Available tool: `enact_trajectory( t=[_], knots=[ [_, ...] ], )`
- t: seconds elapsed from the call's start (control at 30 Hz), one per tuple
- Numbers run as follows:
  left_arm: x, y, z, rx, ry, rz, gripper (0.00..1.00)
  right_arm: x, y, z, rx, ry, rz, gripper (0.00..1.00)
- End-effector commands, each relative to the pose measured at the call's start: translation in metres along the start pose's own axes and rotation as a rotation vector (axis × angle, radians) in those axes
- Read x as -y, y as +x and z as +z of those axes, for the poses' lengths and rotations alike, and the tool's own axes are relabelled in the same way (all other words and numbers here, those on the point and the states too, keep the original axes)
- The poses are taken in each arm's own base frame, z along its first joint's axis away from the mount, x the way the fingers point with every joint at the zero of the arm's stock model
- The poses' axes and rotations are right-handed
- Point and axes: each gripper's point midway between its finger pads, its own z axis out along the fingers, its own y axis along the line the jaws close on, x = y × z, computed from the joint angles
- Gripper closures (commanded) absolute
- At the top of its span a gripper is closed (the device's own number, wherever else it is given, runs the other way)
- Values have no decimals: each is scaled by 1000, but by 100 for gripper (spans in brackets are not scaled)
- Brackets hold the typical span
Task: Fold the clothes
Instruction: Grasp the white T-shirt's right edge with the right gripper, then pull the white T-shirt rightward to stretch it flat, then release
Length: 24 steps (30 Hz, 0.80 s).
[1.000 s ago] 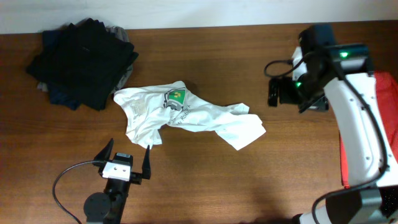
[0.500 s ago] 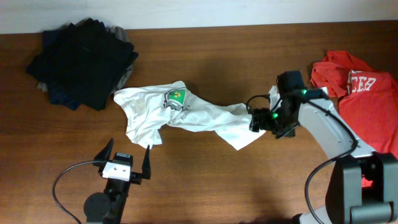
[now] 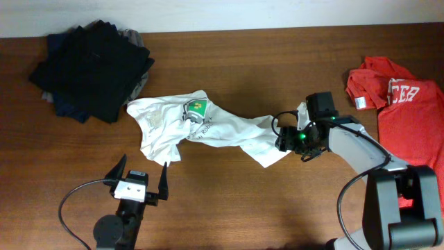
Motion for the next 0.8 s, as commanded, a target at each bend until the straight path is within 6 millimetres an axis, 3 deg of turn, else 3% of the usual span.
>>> enact_trajectory(
  t=[0.0, 0.2, 0.23, 0.27, 0.37, 0.4, 0.5, 0.63, 0.73, 0.77],
  knots=[
    [1, 1, 0, 0, 4, 16, 1, 4, 5, 11, -31, 4, 17, 28],
    [1, 1, 0, 0, 4, 16, 1, 15, 9, 28, -60, 38, 52, 27],
    [1, 1, 0, 0, 4, 16, 1, 15, 8, 29, -58, 37, 51, 31],
    [1, 1, 0, 0, 4, 16, 1, 15, 7, 29, -54, 36, 50, 38],
    [1, 1, 0, 0, 4, 16, 1, 14, 5, 29, -47, 34, 60, 86],
    [1, 1, 0, 0, 4, 16, 1, 14, 4, 29, -44, 34, 70, 96],
    [1, 1, 0, 0, 4, 16, 1, 12, -7, 23, -26, 31, 74, 96],
    [1, 1, 0, 0, 4, 16, 1, 20, -41, -20, 10, 112, 111, 96],
    [1, 1, 0, 0, 4, 16, 1, 41, -71, -75, 58, 255, 154, 96],
    [1, 1, 0, 0, 4, 16, 1, 55, -85, -111, 93, 348, 180, 96]
  ],
)
